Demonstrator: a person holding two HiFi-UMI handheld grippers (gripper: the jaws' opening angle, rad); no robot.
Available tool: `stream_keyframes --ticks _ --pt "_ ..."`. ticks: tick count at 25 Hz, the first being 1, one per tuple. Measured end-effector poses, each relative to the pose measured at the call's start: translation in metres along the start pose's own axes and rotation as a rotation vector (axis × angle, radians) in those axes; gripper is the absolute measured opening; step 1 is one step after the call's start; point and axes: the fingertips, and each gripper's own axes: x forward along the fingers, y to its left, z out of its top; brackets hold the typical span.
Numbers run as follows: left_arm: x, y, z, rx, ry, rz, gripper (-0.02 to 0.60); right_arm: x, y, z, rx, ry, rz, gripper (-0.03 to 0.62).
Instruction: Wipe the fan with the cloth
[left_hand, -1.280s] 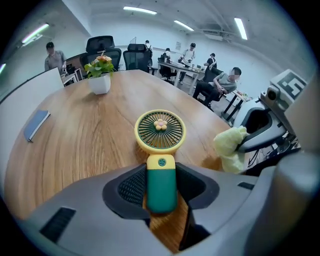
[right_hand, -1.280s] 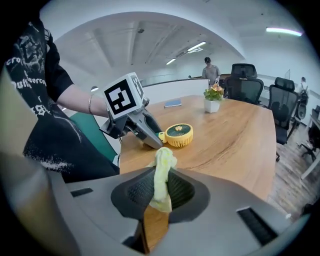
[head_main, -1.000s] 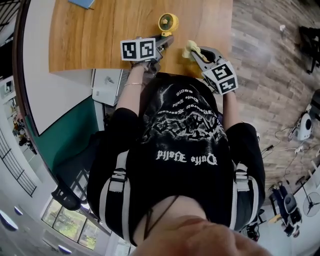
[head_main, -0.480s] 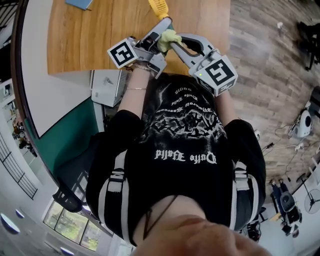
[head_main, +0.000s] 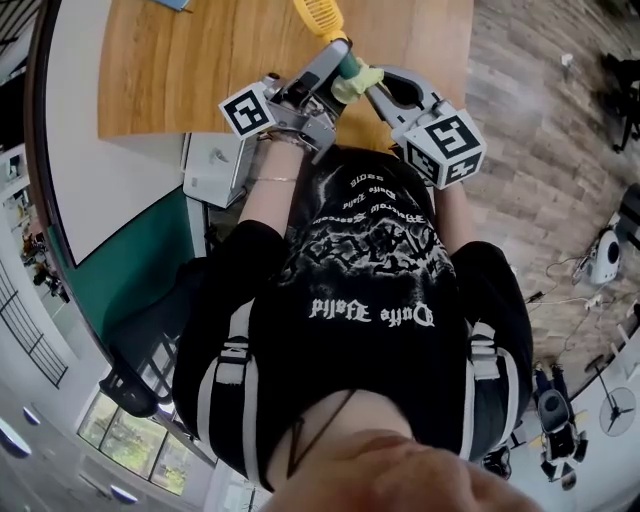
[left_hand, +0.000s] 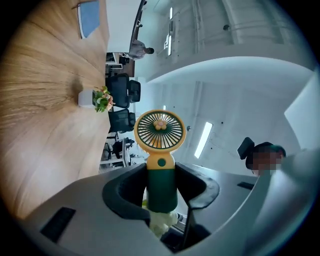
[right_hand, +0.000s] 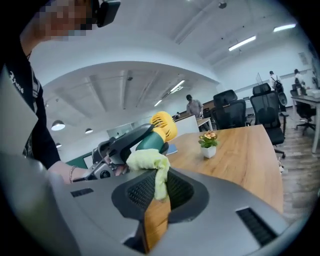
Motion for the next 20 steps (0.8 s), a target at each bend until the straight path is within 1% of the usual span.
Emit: stream_keyframes --ticks 3,4,7,9,11,13,15,17,20 --pt "-0.002 0.003 0.001 0.020 0.000 0.021 0.195 -0.010 -0.010 0.015 0.088 -0.109 -0.049 0.044" --pt "-0.003 0.004 -0.001 0.022 0.007 0.027 0.195 -0.013 -0.009 0.022 0.092 -0.149 -0.049 0.044" --pt "-0.001 0.002 -0.009 0.016 0.026 0.019 0.195 -0.018 0.001 0.046 0.046 -0.252 -0.018 0.043" --pt "0.003 -0.001 -0.013 -0.007 0.036 -0.008 0.195 -0.021 0.003 0.058 0.071 -0.322 0.005 0.043" --pt "0.006 -0.008 -0.016 -0.037 0.049 -0.049 0.195 -0.024 0.001 0.066 0.136 -0.383 0.034 0.043" --pt "0.009 -0.015 -0.021 -0.074 0.088 -0.104 0.195 -0.028 -0.003 0.071 0.204 -0.432 0.065 0.043" --pt "0.012 -0.022 -0.029 -0.106 0.145 -0.150 0.195 -0.030 -0.012 0.076 0.255 -0.461 0.074 0.043" --pt "0.013 -0.026 -0.040 -0.114 0.204 -0.167 0.195 -0.032 -0.018 0.084 0.241 -0.472 0.056 0.043" --pt "0.010 -0.027 -0.053 -0.113 0.262 -0.159 0.196 -0.036 -0.014 0.092 0.159 -0.463 0.054 0.043"
